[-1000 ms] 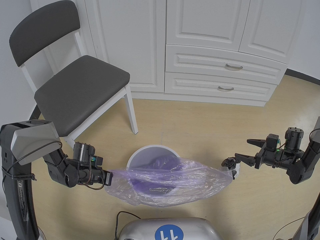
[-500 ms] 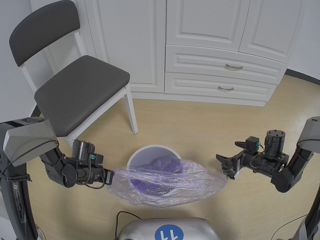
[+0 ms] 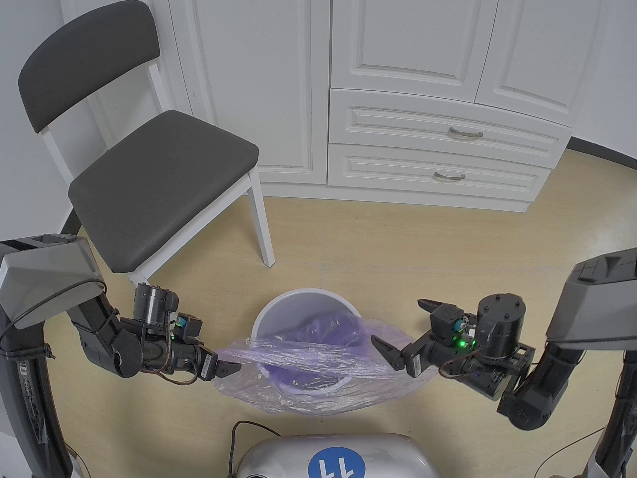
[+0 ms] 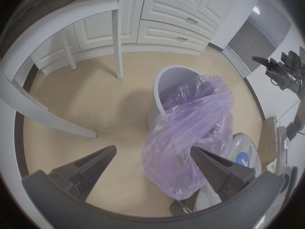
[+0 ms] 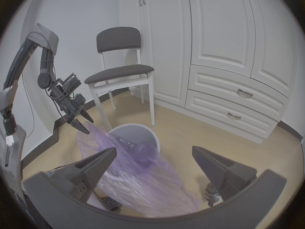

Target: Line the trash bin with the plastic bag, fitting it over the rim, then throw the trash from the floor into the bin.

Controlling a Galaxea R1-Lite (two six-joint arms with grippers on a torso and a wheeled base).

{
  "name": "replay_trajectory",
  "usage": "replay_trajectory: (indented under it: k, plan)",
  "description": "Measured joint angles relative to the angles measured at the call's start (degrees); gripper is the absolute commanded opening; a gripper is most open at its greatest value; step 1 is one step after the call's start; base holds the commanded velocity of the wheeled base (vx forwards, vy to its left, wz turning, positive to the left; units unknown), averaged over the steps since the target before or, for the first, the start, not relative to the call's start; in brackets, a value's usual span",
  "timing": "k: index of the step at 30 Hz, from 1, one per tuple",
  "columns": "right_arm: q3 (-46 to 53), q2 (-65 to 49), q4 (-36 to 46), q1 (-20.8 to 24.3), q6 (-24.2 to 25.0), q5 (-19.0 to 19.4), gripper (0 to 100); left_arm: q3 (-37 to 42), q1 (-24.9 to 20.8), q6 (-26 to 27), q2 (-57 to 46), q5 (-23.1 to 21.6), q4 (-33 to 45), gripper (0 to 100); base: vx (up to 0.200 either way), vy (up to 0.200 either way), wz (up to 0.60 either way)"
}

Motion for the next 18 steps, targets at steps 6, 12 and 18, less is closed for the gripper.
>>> replay_trajectory:
  k: [6,12,18]
  plan:
    - [-2.62,6.23,-2.79,5.88,-1.89,-4.39,100,1.93,1.02,1.83,-1.49,-2.84,-0.13,100,0.0,0.0,0.0]
    - [-9.29,9.14,11.45,9.55,-5.45,-5.71,100,2.93,1.35,2.27,-2.79,-3.58,-0.41,100,0.0,0.0,0.0]
    - [-20.35,9.84,31.07,12.98,-8.92,-10.06,100,3.8,1.39,2.43,-4.44,-4.75,-0.63,100,0.0,0.0,0.0]
